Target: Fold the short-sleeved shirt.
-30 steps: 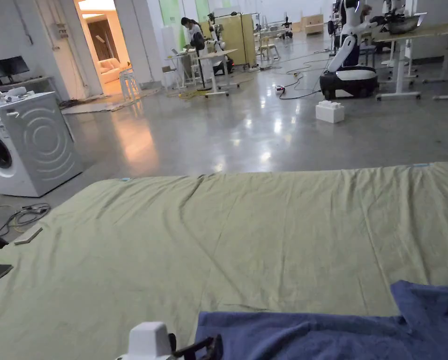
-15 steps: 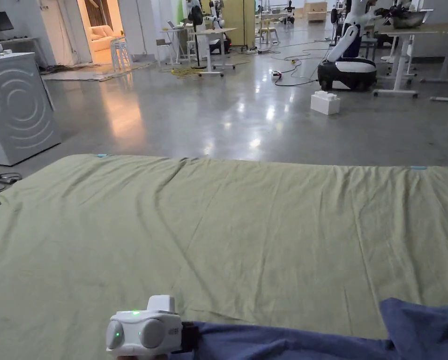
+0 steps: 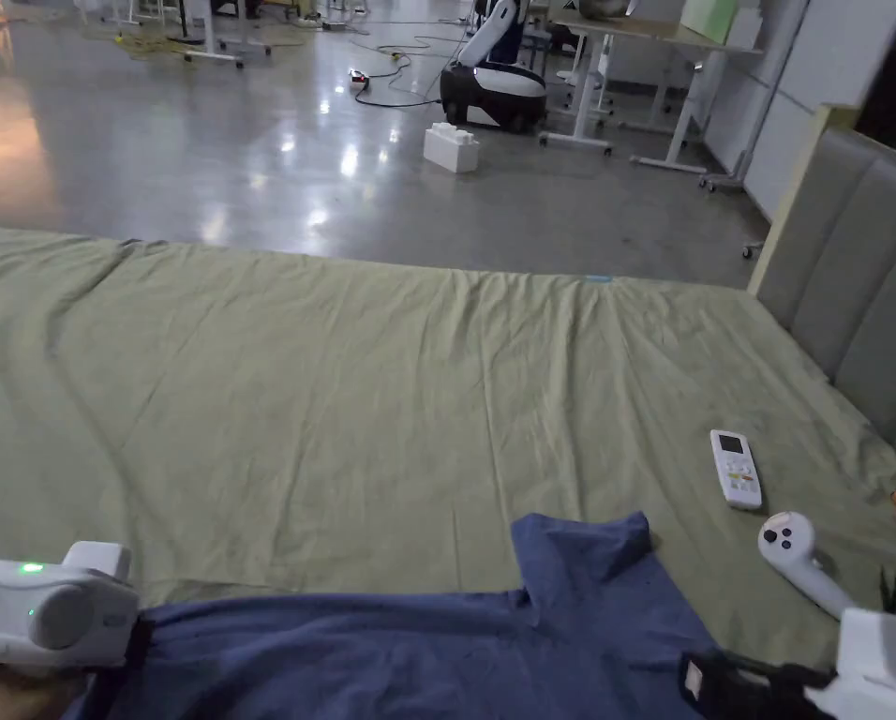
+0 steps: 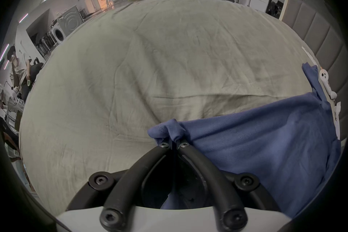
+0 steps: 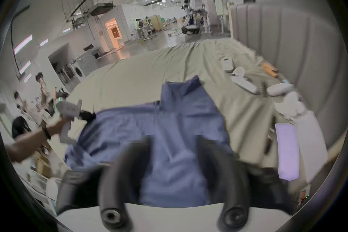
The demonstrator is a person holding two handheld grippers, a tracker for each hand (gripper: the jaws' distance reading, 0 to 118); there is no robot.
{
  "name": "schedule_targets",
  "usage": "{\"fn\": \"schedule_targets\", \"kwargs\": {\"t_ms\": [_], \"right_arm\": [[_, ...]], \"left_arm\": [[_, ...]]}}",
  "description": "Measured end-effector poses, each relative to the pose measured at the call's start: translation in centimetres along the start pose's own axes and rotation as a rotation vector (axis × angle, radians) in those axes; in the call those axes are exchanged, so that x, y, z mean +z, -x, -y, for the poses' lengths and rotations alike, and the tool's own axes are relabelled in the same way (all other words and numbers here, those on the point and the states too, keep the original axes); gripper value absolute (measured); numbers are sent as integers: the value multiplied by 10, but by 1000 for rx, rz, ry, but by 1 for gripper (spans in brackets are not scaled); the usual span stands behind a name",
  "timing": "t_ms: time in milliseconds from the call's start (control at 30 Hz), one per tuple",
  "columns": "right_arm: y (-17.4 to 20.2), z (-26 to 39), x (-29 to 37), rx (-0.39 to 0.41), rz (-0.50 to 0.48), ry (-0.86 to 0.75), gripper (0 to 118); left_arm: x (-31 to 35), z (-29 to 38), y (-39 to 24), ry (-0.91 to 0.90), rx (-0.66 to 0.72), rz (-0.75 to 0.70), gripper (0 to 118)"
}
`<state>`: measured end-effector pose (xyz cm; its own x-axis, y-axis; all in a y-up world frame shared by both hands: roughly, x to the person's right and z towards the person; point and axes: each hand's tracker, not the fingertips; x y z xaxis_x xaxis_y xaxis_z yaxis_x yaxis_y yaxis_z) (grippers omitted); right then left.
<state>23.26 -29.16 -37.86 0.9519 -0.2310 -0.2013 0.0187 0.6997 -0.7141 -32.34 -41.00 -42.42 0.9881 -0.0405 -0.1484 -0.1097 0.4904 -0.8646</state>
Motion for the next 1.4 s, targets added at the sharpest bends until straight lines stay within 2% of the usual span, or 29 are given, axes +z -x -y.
{"fn": "schedule_targets", "kwargs": {"t_ms": [33,67,133,167,233,300,433,467,500,533,567,633,667,767,833,900,1033,1133,1267,1400], "right_arm": [[-10,-16,-25,-13,40,41,88],[-19,-30,-51,-55,68,108,85],[-33,-44,-95,-86,84,180,85],[-37,-49,-113,-69,115,187,85],[-39,-55,-137,23,231,216,85],[-38,-52,-154,98,280,227,85],[-39,-24,-178,63,282,386,85],[-32,-20,-170,115,312,278,83],[-28,-19,-165,147,302,239,71],[-27,-18,-164,146,278,236,67],[-22,-19,-162,145,268,253,52],[-24,-24,-156,108,247,258,6],[-24,-26,-146,91,228,231,3],[-16,-31,-92,102,152,104,2],[-6,-21,-42,109,111,41,2],[-1,-2,4,121,119,9,2],[4,54,80,73,112,-43,2],[1,95,92,88,142,-26,2],[-5,136,81,-9,157,32,2],[-13,156,66,5,186,71,2]], "left_arm": [[0,0,1,2,5,5,3],[0,-2,2,8,8,10,3],[0,-5,2,25,-1,14,3],[0,-7,1,36,-11,16,3],[-2,-9,2,45,-13,20,3],[-3,-10,4,54,-1,27,3],[-4,-9,5,53,-8,33,4],[-3,-8,3,51,-12,32,4],[-2,-6,2,43,-6,28,3],[-1,-4,1,34,6,21,4],[1,-3,1,28,10,18,4],[11,-7,7,25,45,34,4],[23,-8,11,4,72,63,4],[83,2,35,-171,93,232,4],[127,26,50,-251,86,270,4],[171,59,67,-286,104,295,4],[218,145,91,-287,135,318,4],[212,198,91,-189,242,396,4],[187,229,69,-159,182,324,4],[169,231,67,-178,201,278,6]]}}
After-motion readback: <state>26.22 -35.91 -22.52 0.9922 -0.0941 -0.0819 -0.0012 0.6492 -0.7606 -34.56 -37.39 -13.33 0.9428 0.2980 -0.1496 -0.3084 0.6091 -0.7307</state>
